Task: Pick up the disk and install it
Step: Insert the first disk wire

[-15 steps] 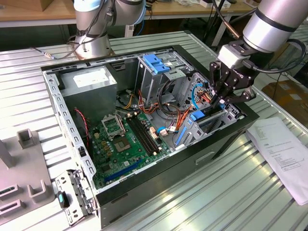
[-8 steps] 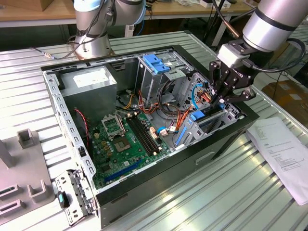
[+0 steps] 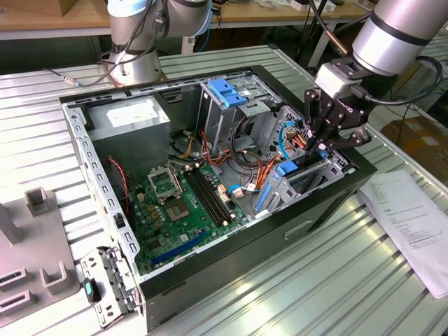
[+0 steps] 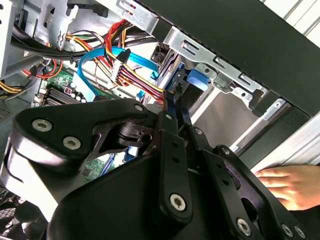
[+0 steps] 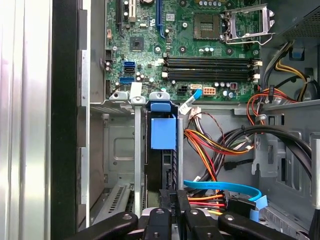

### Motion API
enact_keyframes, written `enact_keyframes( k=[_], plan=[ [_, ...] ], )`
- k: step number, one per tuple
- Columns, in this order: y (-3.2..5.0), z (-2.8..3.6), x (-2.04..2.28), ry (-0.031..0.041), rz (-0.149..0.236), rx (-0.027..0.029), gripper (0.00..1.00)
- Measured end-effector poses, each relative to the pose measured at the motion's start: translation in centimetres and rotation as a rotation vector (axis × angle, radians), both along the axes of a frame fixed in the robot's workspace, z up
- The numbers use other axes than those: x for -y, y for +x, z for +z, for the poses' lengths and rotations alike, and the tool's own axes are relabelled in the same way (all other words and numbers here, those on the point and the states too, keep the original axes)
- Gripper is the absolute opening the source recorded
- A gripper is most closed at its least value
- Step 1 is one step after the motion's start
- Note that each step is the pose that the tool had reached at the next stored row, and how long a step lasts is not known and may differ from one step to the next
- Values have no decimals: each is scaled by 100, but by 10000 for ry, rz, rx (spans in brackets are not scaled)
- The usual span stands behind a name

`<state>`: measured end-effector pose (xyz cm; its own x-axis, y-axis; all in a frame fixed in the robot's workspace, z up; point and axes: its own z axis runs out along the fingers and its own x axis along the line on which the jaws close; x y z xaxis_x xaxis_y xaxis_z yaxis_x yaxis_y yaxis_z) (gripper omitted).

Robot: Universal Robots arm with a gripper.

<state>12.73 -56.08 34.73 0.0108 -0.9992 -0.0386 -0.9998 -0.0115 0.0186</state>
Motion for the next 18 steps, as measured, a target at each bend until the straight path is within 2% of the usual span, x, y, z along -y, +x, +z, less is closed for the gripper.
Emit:
enact_keyframes(
  k=[11, 18],
  plan=[
    [0, -30, 2, 62, 0, -1, 17],
    [0, -1, 4, 61, 0, -1, 17]
  ],
)
